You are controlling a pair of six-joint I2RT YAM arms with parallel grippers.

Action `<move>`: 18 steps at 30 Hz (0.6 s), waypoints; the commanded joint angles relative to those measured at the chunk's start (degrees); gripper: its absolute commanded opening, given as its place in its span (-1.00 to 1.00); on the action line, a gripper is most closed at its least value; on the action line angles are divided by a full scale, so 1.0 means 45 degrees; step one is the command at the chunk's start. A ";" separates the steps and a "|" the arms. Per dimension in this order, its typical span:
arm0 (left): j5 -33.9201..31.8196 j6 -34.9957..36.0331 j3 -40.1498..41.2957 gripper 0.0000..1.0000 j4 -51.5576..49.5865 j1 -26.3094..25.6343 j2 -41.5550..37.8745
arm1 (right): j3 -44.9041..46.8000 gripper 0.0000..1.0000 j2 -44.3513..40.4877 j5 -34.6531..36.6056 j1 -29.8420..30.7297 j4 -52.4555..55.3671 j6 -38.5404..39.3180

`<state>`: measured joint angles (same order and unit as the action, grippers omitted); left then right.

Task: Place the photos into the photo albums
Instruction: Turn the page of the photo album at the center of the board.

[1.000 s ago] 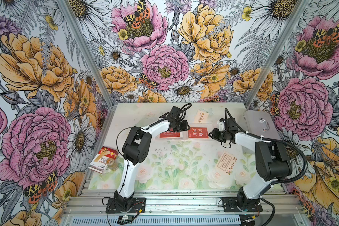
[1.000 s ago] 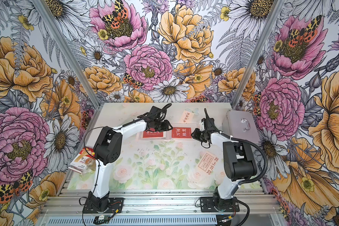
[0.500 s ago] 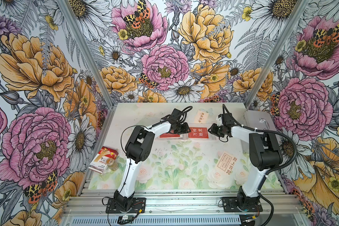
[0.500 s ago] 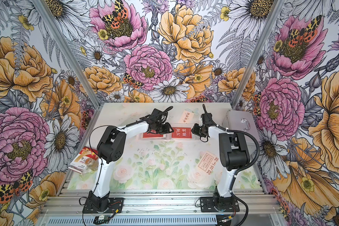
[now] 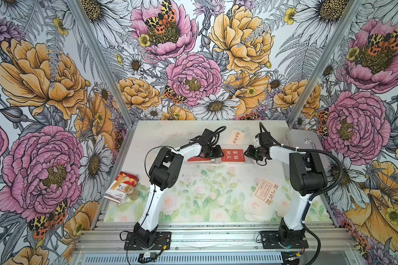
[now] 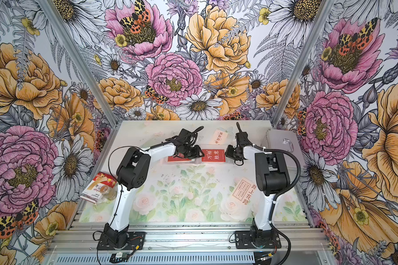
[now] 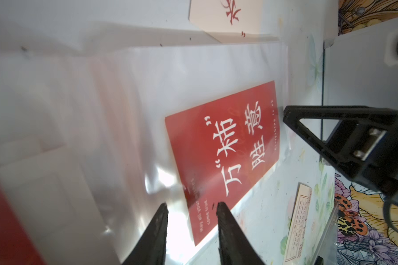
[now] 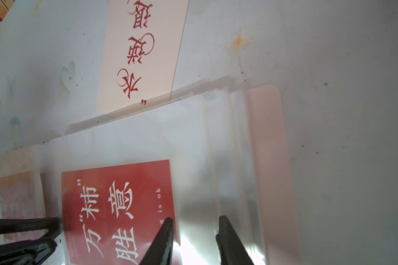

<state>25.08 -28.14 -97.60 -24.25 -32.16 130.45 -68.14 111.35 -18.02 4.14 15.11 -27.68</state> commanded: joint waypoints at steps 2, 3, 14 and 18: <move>0.0234 -0.0133 -0.0395 -0.26 0.0145 -0.0139 0.0412 | -0.0248 -0.31 0.0353 -0.0206 -0.0028 0.0180 0.0175; 0.0237 -0.0133 -0.0416 -0.26 0.0147 -0.0157 0.0459 | -0.0268 -0.31 0.0373 -0.0264 -0.0027 0.0183 0.0175; 0.0362 -0.0143 -0.0596 -0.27 0.0143 -0.0214 0.0668 | -0.0568 -0.30 0.0175 -0.0673 0.0356 0.0193 0.0058; 0.0466 -0.0138 -0.0733 -0.27 0.0140 -0.0247 0.0784 | -0.0537 -0.30 0.0299 -0.0839 0.0445 0.0189 0.0038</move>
<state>25.54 -28.16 -99.53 -23.90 -32.51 131.98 -69.19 111.59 -20.40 5.61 15.79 -27.53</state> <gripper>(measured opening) 0.368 0.349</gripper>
